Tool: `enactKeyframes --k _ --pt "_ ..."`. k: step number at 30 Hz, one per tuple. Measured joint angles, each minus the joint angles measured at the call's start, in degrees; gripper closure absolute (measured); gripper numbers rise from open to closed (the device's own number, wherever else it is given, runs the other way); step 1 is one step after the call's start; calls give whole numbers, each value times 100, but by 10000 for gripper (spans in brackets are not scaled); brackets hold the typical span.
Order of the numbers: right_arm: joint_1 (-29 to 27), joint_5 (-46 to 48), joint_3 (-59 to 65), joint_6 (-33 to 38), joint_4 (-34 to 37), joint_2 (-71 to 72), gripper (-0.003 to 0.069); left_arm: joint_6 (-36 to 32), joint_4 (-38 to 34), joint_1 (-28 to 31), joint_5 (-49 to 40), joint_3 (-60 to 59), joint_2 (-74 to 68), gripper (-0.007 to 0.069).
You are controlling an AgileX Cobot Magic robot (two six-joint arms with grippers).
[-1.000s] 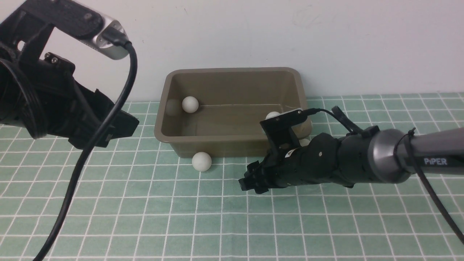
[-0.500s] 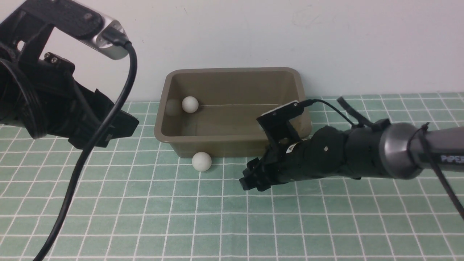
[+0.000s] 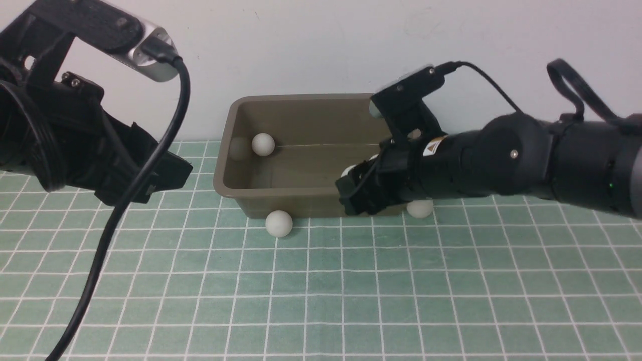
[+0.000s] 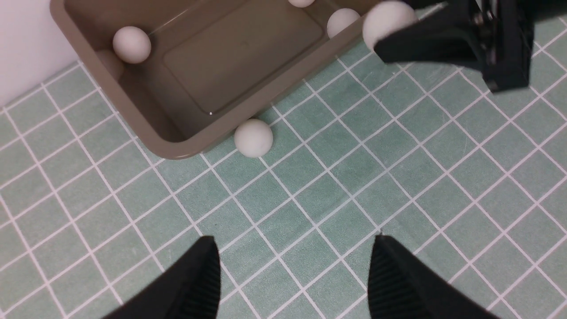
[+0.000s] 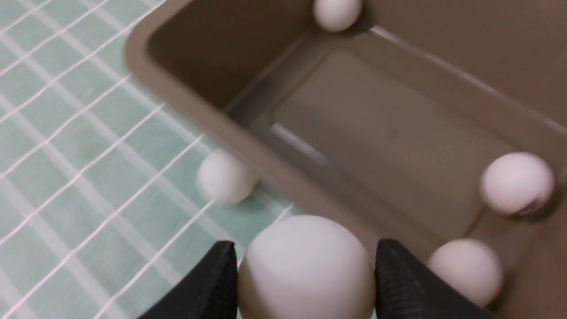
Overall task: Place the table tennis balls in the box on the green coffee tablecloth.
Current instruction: 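Release the ping pong ball into the bin and lift the gripper away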
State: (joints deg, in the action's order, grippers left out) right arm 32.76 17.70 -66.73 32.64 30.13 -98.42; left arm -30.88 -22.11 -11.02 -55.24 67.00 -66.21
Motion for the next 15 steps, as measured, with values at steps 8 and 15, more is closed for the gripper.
enactKeyframes --k 8,15 --pt "-593 735 -1423 0 73 -922 298 0 0 0 0 0 0 219" --pt "-860 2155 -3073 0 68 -1970 298 0 0 0 0 0 0 219"
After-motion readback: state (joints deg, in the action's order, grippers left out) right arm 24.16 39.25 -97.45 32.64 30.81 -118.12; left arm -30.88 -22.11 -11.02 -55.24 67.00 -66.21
